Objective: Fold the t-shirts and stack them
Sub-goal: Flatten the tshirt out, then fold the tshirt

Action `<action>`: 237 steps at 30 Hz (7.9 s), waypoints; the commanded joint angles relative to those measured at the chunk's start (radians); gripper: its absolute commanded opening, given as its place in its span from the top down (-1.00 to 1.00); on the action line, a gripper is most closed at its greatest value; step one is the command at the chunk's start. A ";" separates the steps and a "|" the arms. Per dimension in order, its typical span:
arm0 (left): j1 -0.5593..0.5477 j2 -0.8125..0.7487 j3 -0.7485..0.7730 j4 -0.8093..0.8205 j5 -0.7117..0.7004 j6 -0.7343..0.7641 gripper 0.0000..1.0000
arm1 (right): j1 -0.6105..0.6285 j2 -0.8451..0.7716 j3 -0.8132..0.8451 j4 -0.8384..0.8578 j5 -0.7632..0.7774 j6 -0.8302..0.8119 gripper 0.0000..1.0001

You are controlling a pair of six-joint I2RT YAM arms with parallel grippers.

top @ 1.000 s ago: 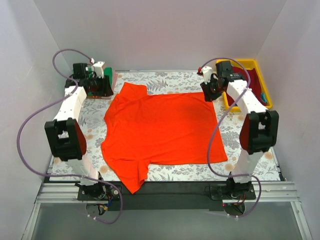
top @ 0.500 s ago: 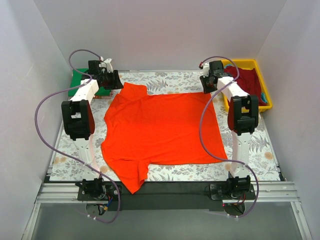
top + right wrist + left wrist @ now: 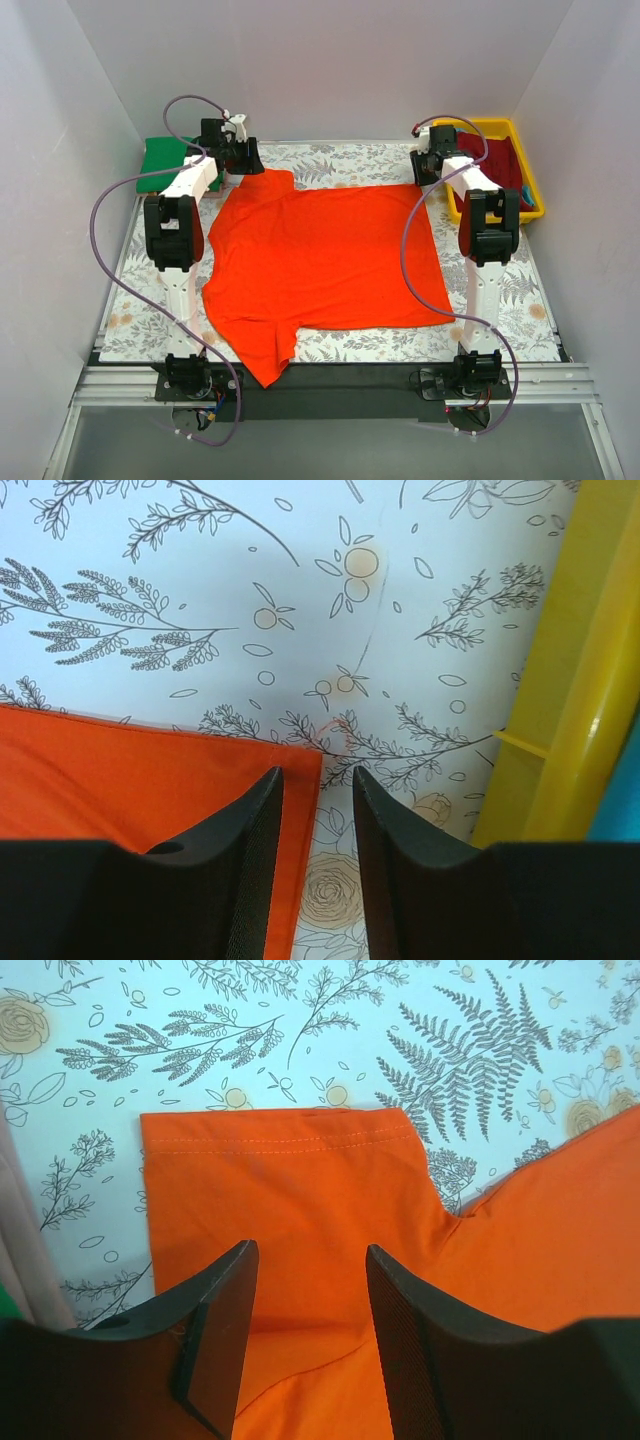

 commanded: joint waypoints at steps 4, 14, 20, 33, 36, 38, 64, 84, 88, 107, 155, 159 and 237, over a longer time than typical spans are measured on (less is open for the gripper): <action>-0.005 0.040 0.085 0.004 -0.091 0.012 0.05 | -0.002 0.031 -0.002 0.038 -0.071 0.034 0.19; -0.006 0.143 0.183 0.002 -0.179 0.036 -0.01 | -0.018 0.054 -0.021 0.036 -0.111 0.050 0.61; -0.009 0.224 0.275 0.018 -0.228 0.056 -0.06 | -0.018 0.054 -0.031 0.033 -0.136 0.042 0.97; -0.023 0.315 0.326 0.059 -0.240 0.091 0.21 | -0.019 0.042 -0.040 0.026 -0.177 0.022 0.97; -0.026 0.305 0.315 0.061 -0.185 0.078 0.38 | -0.019 0.040 -0.031 0.021 -0.189 0.017 0.97; -0.026 0.296 0.315 0.062 -0.162 0.071 0.49 | -0.019 0.034 -0.025 0.018 -0.195 0.019 0.97; -0.017 -0.242 -0.157 0.206 -0.061 0.130 1.00 | -0.041 -0.155 -0.088 0.006 -0.294 -0.003 0.97; -0.009 -0.711 -0.605 0.170 -0.047 0.197 1.00 | -0.076 -0.346 -0.274 -0.008 -0.358 -0.059 0.97; -0.009 -0.797 -0.672 0.136 -0.041 0.210 1.00 | -0.076 -0.377 -0.313 -0.013 -0.373 -0.075 0.97; -0.009 -1.049 -1.107 0.044 -0.085 0.254 1.00 | -0.111 -0.428 -0.521 -0.047 -0.422 -0.213 0.97; -0.009 -1.106 -1.147 -0.136 -0.188 0.259 1.00 | -0.131 -0.455 -0.563 -0.094 -0.415 -0.299 0.97; -0.009 -1.078 -1.170 -0.131 -0.156 0.274 1.00 | -0.131 -0.431 -0.591 -0.100 -0.425 -0.306 0.97; 0.089 -0.859 -1.053 -0.343 0.155 0.298 1.00 | 0.676 -0.049 -0.034 0.118 -0.749 0.189 0.97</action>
